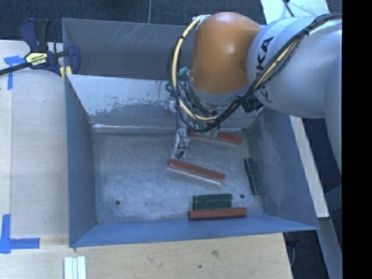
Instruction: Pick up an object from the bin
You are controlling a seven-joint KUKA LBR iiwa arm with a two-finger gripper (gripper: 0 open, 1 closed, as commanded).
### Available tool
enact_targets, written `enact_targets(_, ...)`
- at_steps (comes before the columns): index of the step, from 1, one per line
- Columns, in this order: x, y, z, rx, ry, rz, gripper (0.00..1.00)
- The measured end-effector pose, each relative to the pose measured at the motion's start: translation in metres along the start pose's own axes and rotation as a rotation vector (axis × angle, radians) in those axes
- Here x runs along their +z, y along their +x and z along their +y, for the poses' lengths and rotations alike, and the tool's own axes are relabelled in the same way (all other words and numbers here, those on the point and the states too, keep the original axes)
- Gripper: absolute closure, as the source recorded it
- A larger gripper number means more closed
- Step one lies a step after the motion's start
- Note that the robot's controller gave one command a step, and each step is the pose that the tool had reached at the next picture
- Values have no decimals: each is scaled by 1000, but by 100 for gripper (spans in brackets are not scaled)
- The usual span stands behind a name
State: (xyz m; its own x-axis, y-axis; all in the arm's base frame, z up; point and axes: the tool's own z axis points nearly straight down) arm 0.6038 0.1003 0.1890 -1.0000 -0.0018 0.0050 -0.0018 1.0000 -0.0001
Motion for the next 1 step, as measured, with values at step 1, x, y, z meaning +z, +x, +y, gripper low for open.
enact_targets(1,108,42,-78,25,3,2,0)
